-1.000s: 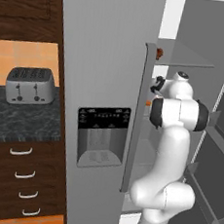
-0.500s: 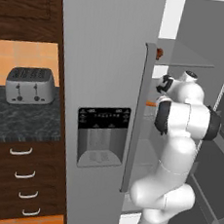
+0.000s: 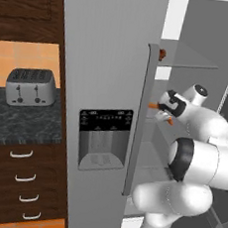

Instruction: Place one carrot and one chicken drumstick in each tupperware on the nearby counter, to pack two identical lunches.

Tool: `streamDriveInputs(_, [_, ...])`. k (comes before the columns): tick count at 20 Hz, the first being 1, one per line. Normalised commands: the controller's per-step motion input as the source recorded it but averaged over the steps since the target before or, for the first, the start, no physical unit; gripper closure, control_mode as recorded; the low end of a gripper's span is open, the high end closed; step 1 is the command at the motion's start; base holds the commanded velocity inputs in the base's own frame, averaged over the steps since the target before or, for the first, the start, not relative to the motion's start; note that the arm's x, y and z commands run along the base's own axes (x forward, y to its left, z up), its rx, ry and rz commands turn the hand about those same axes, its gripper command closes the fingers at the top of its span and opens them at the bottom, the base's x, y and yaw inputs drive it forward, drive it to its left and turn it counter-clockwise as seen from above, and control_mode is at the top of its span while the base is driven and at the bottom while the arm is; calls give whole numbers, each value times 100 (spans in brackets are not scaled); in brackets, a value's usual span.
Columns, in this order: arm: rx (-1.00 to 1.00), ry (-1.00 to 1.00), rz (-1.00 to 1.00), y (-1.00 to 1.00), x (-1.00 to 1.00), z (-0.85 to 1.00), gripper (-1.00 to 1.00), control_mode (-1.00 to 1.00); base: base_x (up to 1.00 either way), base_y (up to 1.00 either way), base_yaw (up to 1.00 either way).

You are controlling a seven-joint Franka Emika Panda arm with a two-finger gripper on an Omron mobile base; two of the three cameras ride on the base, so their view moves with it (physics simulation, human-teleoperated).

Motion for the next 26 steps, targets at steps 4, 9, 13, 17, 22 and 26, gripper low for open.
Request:
streamDriveInputs(4, [-2, 17, 0, 23, -93, 100, 100, -100, 0, 0, 0])
streamDriveInputs(9, [-7, 13, -4, 39, -96, 69, 100, -100, 0, 0, 0])
streamDriveInputs(13, [-1, 3, -7, 22, -100, 12, 100, -100, 0, 0, 0])
streamDriveInputs(17, [0, -1, -2, 15, -100, 0, 100, -100, 0, 0, 0])
streamDriveInputs(22, [0, 0, -15, 29, -61, 0, 100, -100, 0, 0, 0])
streamDriveInputs(26, [0, 2, -15, 39, -22, 0, 100, -100, 0, 0, 0])
